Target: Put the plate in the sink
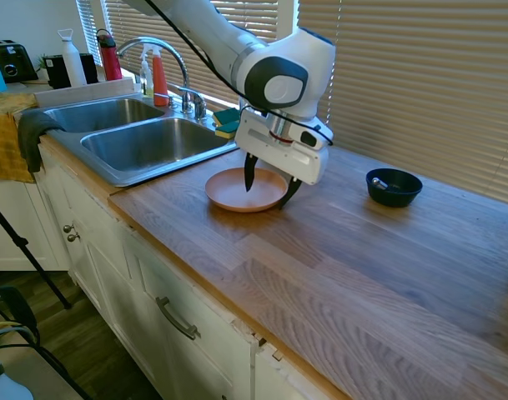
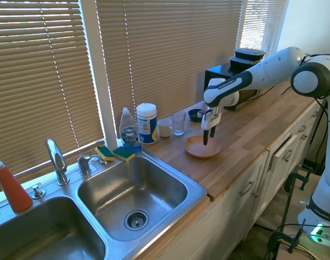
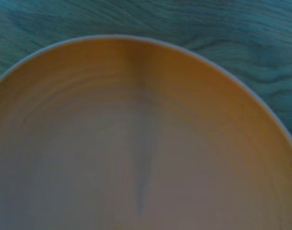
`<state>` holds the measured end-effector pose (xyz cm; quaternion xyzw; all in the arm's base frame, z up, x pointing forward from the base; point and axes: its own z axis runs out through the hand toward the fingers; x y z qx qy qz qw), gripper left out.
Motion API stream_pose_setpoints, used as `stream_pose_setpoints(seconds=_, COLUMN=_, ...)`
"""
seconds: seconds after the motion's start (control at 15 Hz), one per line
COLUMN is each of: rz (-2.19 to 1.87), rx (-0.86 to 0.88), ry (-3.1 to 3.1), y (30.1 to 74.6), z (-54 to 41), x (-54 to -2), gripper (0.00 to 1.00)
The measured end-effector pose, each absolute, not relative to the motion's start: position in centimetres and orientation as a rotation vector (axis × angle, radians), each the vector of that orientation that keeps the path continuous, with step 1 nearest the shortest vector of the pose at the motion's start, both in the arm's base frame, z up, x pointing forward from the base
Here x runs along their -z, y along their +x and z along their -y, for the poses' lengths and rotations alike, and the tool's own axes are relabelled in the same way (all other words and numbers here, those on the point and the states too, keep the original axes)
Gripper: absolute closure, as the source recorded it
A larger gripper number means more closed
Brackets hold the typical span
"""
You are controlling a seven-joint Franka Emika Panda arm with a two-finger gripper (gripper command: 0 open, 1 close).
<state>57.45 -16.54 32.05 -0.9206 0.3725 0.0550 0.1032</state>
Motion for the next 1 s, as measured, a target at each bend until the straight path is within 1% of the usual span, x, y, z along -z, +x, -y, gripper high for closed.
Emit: stream_pose_setpoints(seconds=1.0, rz=-1.084, rx=-0.206, ry=-2.652, y=57.10, z=17.03, x=-31.16, gripper=1.00)
